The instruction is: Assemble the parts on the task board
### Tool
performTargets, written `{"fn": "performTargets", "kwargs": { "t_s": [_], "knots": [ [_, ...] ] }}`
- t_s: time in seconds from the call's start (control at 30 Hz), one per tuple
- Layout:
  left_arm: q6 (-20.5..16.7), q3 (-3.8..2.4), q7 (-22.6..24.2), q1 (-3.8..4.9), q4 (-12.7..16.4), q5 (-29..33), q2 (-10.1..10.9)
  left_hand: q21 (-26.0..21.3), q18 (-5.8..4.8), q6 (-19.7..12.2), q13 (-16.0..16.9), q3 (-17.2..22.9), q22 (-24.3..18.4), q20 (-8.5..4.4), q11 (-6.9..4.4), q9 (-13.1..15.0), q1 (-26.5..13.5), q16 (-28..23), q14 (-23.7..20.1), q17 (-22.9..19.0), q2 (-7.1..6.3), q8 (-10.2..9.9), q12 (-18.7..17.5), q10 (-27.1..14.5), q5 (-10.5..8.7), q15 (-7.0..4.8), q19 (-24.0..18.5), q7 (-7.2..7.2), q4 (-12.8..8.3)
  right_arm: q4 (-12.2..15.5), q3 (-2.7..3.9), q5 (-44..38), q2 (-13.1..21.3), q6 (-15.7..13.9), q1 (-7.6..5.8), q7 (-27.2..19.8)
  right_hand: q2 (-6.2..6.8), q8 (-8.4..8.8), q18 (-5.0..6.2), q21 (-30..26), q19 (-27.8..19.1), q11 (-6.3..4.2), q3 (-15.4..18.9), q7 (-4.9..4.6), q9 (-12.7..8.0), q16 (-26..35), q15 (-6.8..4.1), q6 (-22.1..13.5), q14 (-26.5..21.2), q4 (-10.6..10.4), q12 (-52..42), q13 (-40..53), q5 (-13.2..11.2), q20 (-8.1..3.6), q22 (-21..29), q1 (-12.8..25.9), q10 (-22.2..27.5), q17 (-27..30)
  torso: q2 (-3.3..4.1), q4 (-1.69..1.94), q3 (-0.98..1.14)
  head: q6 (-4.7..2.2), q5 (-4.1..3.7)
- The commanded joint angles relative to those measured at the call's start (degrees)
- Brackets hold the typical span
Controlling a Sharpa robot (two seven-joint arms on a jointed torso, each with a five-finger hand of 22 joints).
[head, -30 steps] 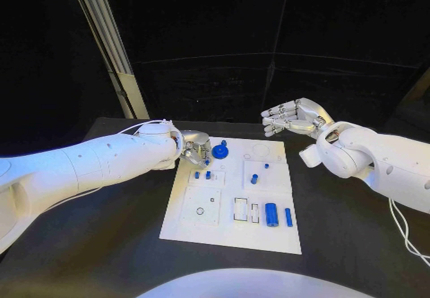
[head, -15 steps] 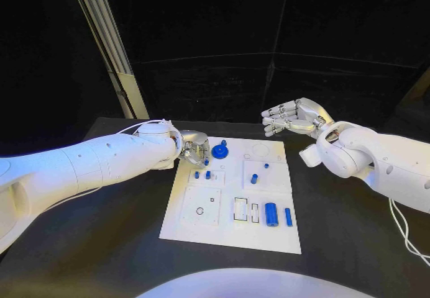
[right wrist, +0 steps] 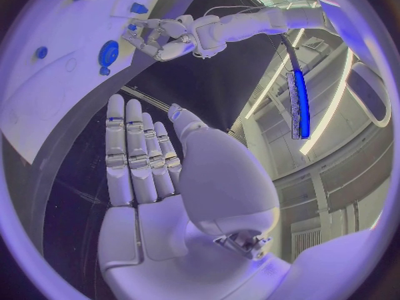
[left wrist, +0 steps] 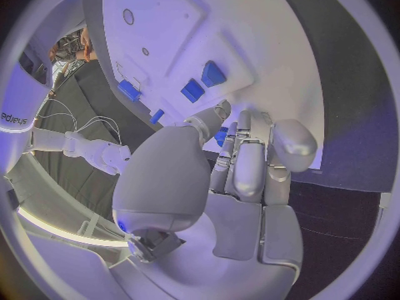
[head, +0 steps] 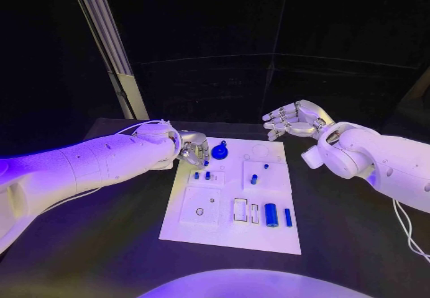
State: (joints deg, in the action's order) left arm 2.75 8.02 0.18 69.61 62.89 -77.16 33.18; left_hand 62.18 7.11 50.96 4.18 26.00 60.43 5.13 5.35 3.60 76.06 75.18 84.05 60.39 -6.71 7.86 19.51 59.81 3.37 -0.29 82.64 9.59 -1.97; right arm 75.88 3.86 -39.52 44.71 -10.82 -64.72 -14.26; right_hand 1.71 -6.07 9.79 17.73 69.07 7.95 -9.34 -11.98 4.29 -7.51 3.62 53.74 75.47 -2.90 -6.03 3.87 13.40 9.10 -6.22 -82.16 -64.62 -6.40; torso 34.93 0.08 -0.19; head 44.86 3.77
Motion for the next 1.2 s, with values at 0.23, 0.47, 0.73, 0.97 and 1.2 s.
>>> {"fn": "performTargets", "kwargs": {
  "t_s": [0.23,0.47,0.73,0.97,1.2],
  "knots": [
    [-9.0,-0.04,8.6,0.14,0.6,24.2,4.0,-17.6,2.44,0.3,0.0,-2.2,-16.9,1.42,1.21,0.4,-1.2,-9.9,-6.5,-16.1,-0.49,0.1,-0.2,-3.4,-0.20,1.54,-8.1,1.08,1.1,1.1,0.02,-38.2,0.9,0.5,0.48,12.8,1.41,-1.15,0.41,11.5,8.0,-3.27,-4.0,3.00,-0.1,-9.9,-4.35,5.9,11.1,3.5,-2.1,0.4,-2.5,-4.53,-6.7,-1.3,-5.6,-7.7,-0.01,-0.03,0.01,-0.52,-1.85],
    [-7.4,-0.01,20.7,0.17,3.0,51.2,7.2,-26.0,3.25,0.4,0.5,-4.1,-22.9,2.78,2.31,0.3,-0.4,-19.1,-17.1,-29.6,0.80,0.7,2.3,-7.8,-0.21,2.75,-15.1,2.03,1.0,3.1,0.02,-52.7,1.1,0.6,1.77,17.5,3.07,0.27,0.25,18.4,5.2,-3.44,-8.9,3.22,-0.4,-16.0,-4.47,6.8,10.1,4.2,-0.7,0.1,-5.4,-4.82,-11.9,0.6,-4.7,-14.0,0.09,0.13,-0.14,-0.85,-3.28],
    [-7.5,0.06,28.5,0.15,7.3,74.3,10.2,-27.0,3.43,2.5,1.2,-4.9,-23.8,2.70,1.78,0.6,-0.4,-18.6,-17.6,-30.6,2.28,2.4,5.7,-6.2,0.01,2.43,-14.9,1.68,1.2,4.2,0.02,-60.1,1.3,1.4,3.21,19.3,5.05,2.17,0.44,24.5,3.5,-3.03,-12.9,2.95,-0.4,-20.7,-4.09,5.8,10.0,4.4,0.8,-0.2,-6.4,-4.37,-16.6,2.5,-2.0,-18.5,0.08,0.06,-0.10,-1.25,-4.18],
    [-7.3,0.15,29.8,0.09,10.3,78.0,11.1,-27.2,3.42,3.0,1.3,-5.1,-24.0,2.60,1.65,0.6,-0.4,-18.5,-17.7,-30.9,2.55,2.8,6.4,-5.9,0.03,2.35,-14.8,1.62,1.1,4.4,0.02,-61.6,0.9,1.1,3.94,19.1,5.78,2.33,-0.04,30.4,3.0,-2.69,-14.9,2.83,-0.4,-23.5,-3.94,5.3,9.3,4.5,1.1,-0.2,-6.9,-4.01,-22.7,3.4,-0.9,-20.9,0.11,0.05,-0.08,-1.30,-4.29],
    [-7.2,0.26,30.2,0.04,12.1,79.0,11.5,-27.4,3.41,3.2,1.3,-5.2,-24.1,2.57,1.60,0.6,-0.4,-18.5,-17.8,-31.1,2.64,3.0,6.8,-5.7,0.03,2.31,-14.7,1.58,1.2,4.3,0.01,-62.0,0.1,1.5,4.47,18.0,5.81,2.23,-0.88,36.5,3.9,-2.72,-16.3,2.91,-0.3,-26.0,-3.97,5.4,9.4,4.7,0.9,-0.2,-6.9,-3.88,-30.1,3.7,-1.0,-22.8,0.14,0.00,-0.02,-1.16,-4.43]
  ]
}}
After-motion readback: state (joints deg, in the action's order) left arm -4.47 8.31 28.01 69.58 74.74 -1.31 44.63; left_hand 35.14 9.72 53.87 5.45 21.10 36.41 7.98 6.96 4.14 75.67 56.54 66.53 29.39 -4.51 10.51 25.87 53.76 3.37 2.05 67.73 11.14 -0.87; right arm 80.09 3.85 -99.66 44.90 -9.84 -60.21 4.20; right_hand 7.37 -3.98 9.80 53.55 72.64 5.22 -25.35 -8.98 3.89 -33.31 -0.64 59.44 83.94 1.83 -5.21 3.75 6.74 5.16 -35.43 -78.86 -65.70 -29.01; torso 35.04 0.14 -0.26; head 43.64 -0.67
